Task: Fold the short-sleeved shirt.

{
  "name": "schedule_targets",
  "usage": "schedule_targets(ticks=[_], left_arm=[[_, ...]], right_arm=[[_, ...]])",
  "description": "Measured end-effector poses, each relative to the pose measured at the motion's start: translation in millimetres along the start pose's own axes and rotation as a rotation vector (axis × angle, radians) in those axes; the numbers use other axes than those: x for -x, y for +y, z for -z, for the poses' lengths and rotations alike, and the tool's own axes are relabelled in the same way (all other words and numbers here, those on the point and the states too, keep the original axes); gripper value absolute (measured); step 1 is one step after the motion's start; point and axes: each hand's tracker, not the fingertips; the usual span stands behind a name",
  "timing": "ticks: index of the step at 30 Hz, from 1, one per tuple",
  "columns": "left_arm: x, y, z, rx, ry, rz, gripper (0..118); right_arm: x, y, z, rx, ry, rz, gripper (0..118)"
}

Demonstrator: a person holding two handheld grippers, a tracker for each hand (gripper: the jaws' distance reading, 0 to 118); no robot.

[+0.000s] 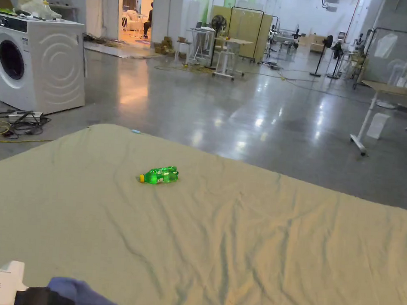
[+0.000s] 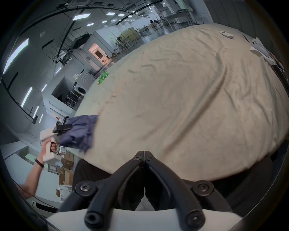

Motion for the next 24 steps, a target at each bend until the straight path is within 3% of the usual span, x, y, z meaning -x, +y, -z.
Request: schedule_targets(ticks=[2, 6, 8, 10, 11, 13, 14, 18, 21, 22, 24], left_arm=[[-11, 4, -28, -0.077, 0.093, 0.035, 31], [4, 9, -30, -0.069, 0.168, -0.076, 37], [2, 6, -26, -0.050, 0.238, 0.017, 62], [-1, 11, -22, -0.081, 0.343, 0.082, 97], [-5, 10, -23, -0.091, 0.377, 0.099, 101], [-20, 10, -37, -0.111, 0.433, 0.139, 101], [8, 41, -43, -0.134, 0.444, 0.169, 101], [-31, 51, -83, -0.262, 0.499, 0.318, 100], [-70, 41, -111, -0.314, 0.364, 0.432, 100], [-117, -5, -111, -0.364, 0.320, 0.490, 99], [-157, -44, -123, -0.491, 0.279, 0.681, 86]], right_arm=[[-10, -10, 0, 0.032, -0.021, 0.038, 0], [-18, -23, 5, 0.085, -0.055, 0.082, 0], [-8, -24, 0, 0.077, -0.070, 0.051, 0], [-8, -24, 0, 0.074, -0.066, 0.053, 0], [-4, -23, 0, 0.074, -0.064, 0.057, 0], [-3, -20, -1, 0.062, -0.055, 0.053, 0], [-2, -19, -1, 0.053, -0.054, 0.044, 0], [10, -8, -8, 0.026, -0.042, 0.039, 0], [11, -2, -12, -0.043, -0.035, 0.016, 0], [15, 2, -18, -0.089, -0.044, 0.000, 0], [19, 13, -33, -0.191, -0.074, -0.027, 0]])
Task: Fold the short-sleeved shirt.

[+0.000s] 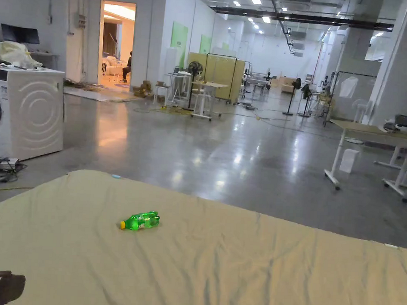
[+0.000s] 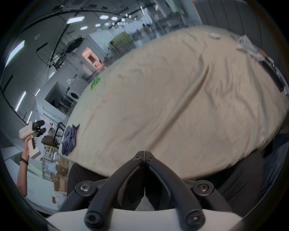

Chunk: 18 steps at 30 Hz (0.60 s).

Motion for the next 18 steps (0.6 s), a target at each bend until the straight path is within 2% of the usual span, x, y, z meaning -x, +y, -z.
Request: schedule_targets(ticks=[1, 3, 5, 6, 8, 9, 11, 13, 15, 16, 17, 18], left_arm=[[-26, 2, -17, -0.040, -0.019, 0.095, 78], [-72, 1, -42, -0.157, -0.026, 0.199, 75], [-110, -10, -61, -0.250, -0.097, 0.249, 67], [-130, -13, -69, -0.304, -0.114, 0.242, 58], [-168, -23, -73, -0.357, -0.031, 0.207, 21], [-183, -30, -70, -0.380, -0.021, 0.182, 13], [-200, -36, -67, -0.384, -0.072, 0.177, 10], [-225, -46, -67, -0.400, -0.114, 0.147, 7], [-256, -52, -78, -0.402, -0.153, 0.167, 7], [-268, -56, -81, -0.431, -0.166, 0.174, 7], [-280, -58, -88, -0.435, -0.171, 0.201, 7], [-295, -59, -96, -0.431, -0.157, 0.219, 7]], right_arm=[[2, 9, -6, -0.034, -0.005, -0.019, 0], [1, 24, -18, -0.116, -0.002, -0.051, 0], [5, 40, -31, -0.178, -0.004, -0.076, 0], [8, 48, -39, -0.220, -0.007, -0.091, 0], [8, 61, -50, -0.278, 0.002, -0.100, 0], [12, 66, -57, -0.326, 0.001, -0.089, 0], [26, 78, -74, -0.418, 0.030, -0.074, 0], [38, 86, -89, -0.491, 0.019, -0.117, 0], [63, 95, -111, -0.584, -0.040, -0.239, 0], [74, 94, -119, -0.658, -0.120, -0.319, 0], [85, 90, -126, -0.748, -0.202, -0.417, 0], [89, 87, -128, -0.823, -0.241, -0.530, 0]])
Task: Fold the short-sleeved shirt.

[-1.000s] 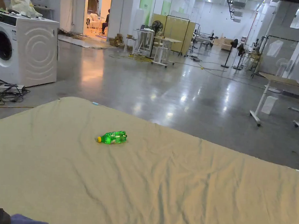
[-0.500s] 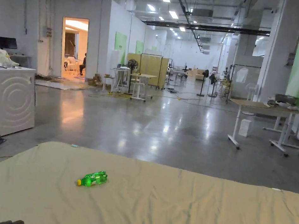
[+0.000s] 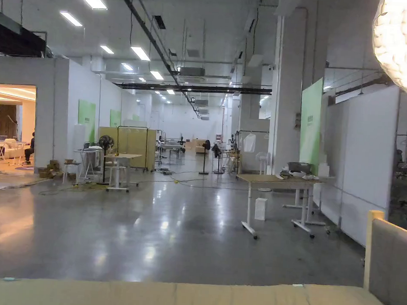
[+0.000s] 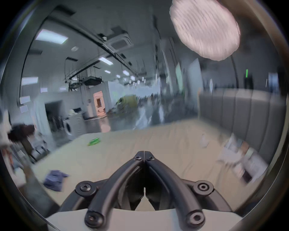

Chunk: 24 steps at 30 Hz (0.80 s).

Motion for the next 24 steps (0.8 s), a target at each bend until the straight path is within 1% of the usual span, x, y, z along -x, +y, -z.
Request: schedule_targets(ticks=[2, 3, 6, 9, 13, 17, 21, 24], left_arm=[[-17, -6, 1, -0.002, 0.055, 0.087, 7], [-23, -9, 3, 0.017, 0.066, 0.112, 7], [-30, -7, 8, 0.064, 0.056, 0.132, 7], [-25, -10, 6, 0.071, 0.049, 0.111, 7], [-23, -12, 0, 0.033, 0.079, 0.122, 7], [-19, -8, -2, 0.007, 0.075, 0.088, 7], [-21, -7, -2, 0.001, 0.072, 0.098, 7], [-23, -7, -2, 0.003, 0.071, 0.100, 7]], right_arm=[[1, -5, -4, -0.008, 0.007, -0.028, 0], [5, -1, -9, -0.026, 0.005, -0.067, 0], [8, -2, -12, -0.029, 0.010, -0.092, 0], [5, -6, -8, 0.014, 0.045, -0.037, 0], [6, -11, -7, 0.021, 0.023, -0.033, 0], [3, -13, -9, 0.034, 0.033, 0.020, 0], [3, -12, -9, 0.036, 0.031, 0.005, 0], [1, -12, -8, 0.040, 0.038, 0.022, 0]])
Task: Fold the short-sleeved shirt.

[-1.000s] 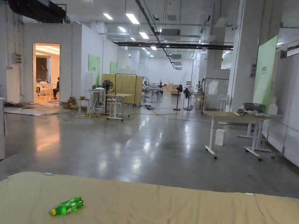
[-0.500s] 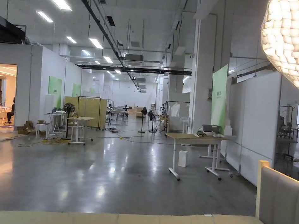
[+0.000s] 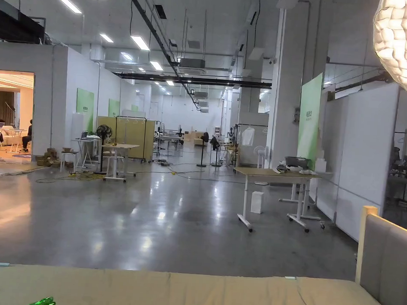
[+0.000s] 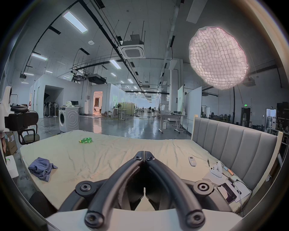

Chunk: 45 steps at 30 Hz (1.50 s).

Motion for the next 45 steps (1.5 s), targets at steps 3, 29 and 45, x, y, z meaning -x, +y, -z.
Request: schedule_targets(ticks=[3, 29, 45], left_arm=[[0, 0, 0, 0.001, 0.007, -0.006, 7], [6, -1, -3, -0.036, -0.002, -0.082, 117], [6, 6, -6, -0.045, 0.025, -0.087, 118]], right_arm=[[0, 0, 0, 0.004, 0.004, 0.004, 0], [9, 4, -6, -0.025, -0.004, -0.018, 118], [10, 9, -3, -0.040, 0.019, 0.008, 118]])
